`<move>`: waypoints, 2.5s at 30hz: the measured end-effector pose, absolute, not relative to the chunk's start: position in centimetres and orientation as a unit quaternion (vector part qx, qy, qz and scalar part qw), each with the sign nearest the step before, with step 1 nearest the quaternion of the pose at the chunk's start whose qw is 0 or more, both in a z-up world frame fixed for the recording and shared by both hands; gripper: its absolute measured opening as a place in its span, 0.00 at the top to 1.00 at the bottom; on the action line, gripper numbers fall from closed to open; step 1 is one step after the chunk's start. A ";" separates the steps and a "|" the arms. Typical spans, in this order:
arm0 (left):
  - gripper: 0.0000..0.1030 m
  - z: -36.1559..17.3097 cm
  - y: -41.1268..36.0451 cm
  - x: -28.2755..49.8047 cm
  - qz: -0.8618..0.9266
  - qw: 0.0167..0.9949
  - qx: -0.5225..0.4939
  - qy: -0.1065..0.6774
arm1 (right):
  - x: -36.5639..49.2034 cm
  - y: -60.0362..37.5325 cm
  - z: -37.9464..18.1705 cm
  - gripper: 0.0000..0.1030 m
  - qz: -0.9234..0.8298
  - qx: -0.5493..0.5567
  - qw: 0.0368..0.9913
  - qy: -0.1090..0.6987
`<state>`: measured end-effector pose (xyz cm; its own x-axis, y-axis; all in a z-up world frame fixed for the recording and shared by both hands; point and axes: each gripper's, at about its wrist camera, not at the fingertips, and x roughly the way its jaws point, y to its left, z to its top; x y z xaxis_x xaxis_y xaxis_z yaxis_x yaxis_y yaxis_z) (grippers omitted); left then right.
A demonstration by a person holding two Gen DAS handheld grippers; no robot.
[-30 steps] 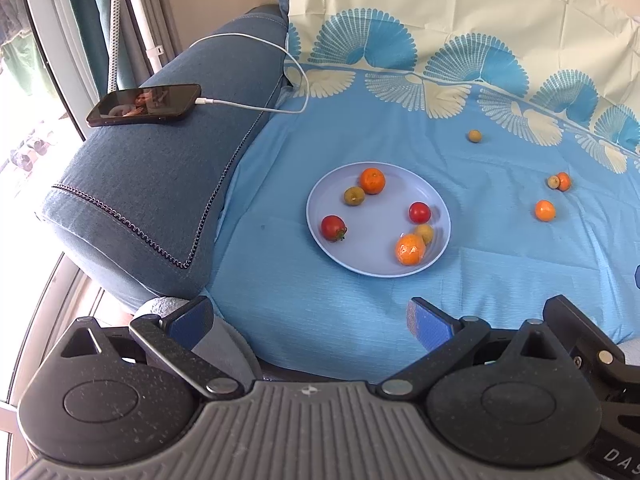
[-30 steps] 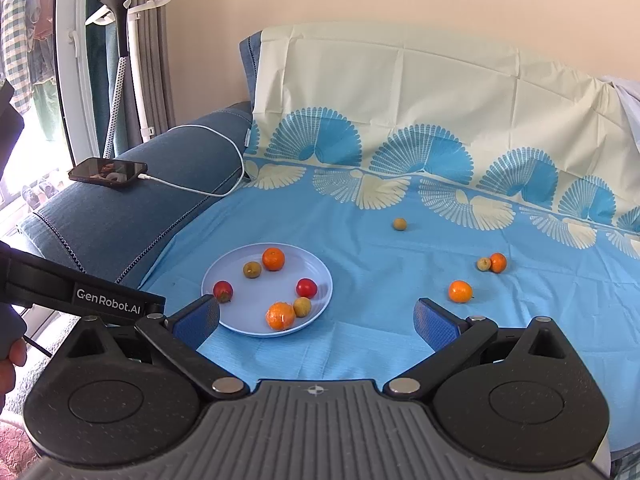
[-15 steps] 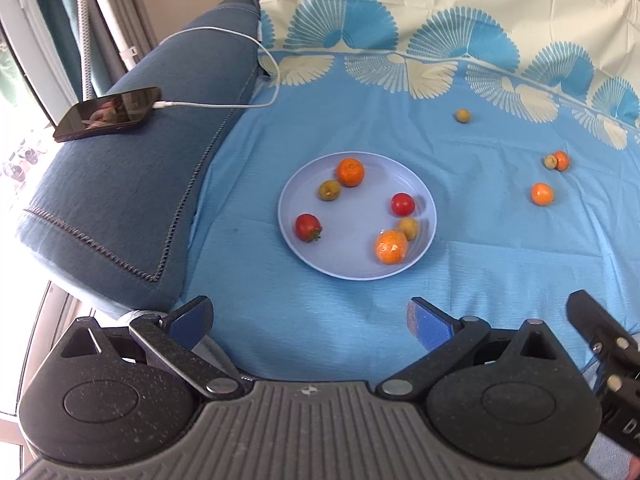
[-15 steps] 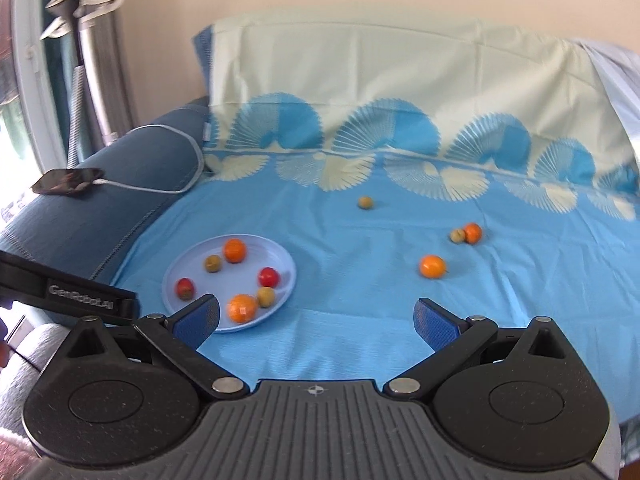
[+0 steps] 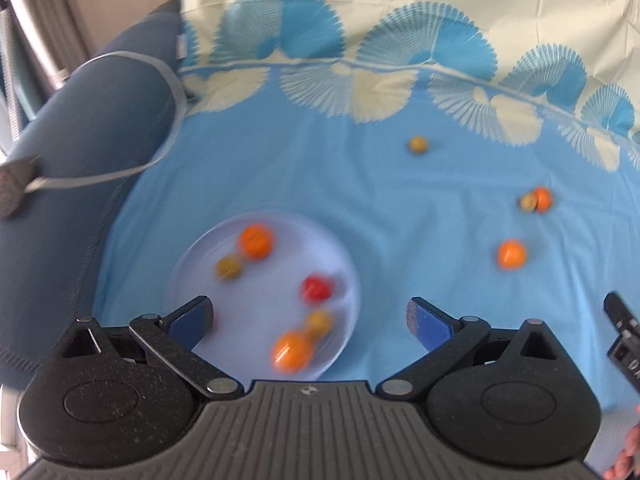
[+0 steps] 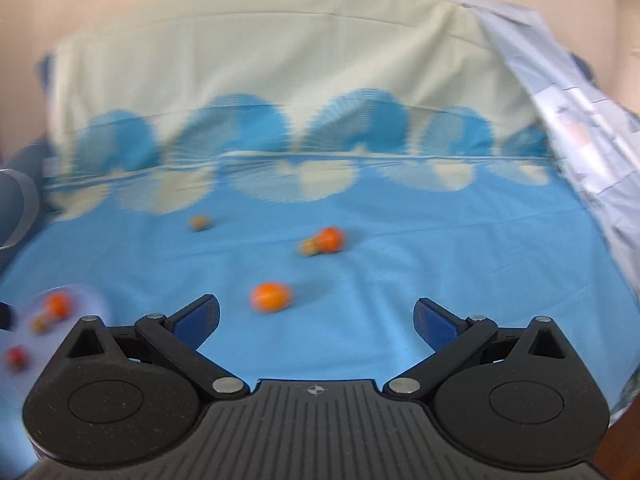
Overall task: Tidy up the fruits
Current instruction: 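Move the left tool to a yellow-brown fruit while the right tool grips a mandarin, then lift the yellow-brown fruit in the left tool while the right tool lifts the mandarin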
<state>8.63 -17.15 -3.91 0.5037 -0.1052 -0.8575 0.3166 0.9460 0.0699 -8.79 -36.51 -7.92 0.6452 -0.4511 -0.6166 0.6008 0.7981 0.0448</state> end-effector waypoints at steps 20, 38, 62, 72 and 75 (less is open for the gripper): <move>0.00 -18.5 -35.2 30.1 -0.137 0.845 0.147 0.496 | 8.6 -49.8 -22.8 0.01 -0.275 0.089 0.891 0.351; 0.73 -17.0 -35.8 25.8 -0.222 0.849 0.140 0.459 | 8.5 -48.5 -22.1 0.63 -0.241 0.094 0.911 0.320; 0.73 -1.2 -16.1 6.2 -0.210 0.883 0.092 0.409 | -7.5 -32.0 -7.4 0.63 -0.133 0.131 0.926 0.327; 0.73 1.0 -6.0 2.2 -0.150 0.899 0.061 0.407 | -8.6 -21.3 -3.6 0.63 -0.014 0.110 0.936 0.333; 0.73 1.5 -3.9 1.5 -0.135 0.903 0.053 0.405 | -9.2 -18.9 -2.8 0.63 0.009 0.094 0.937 0.335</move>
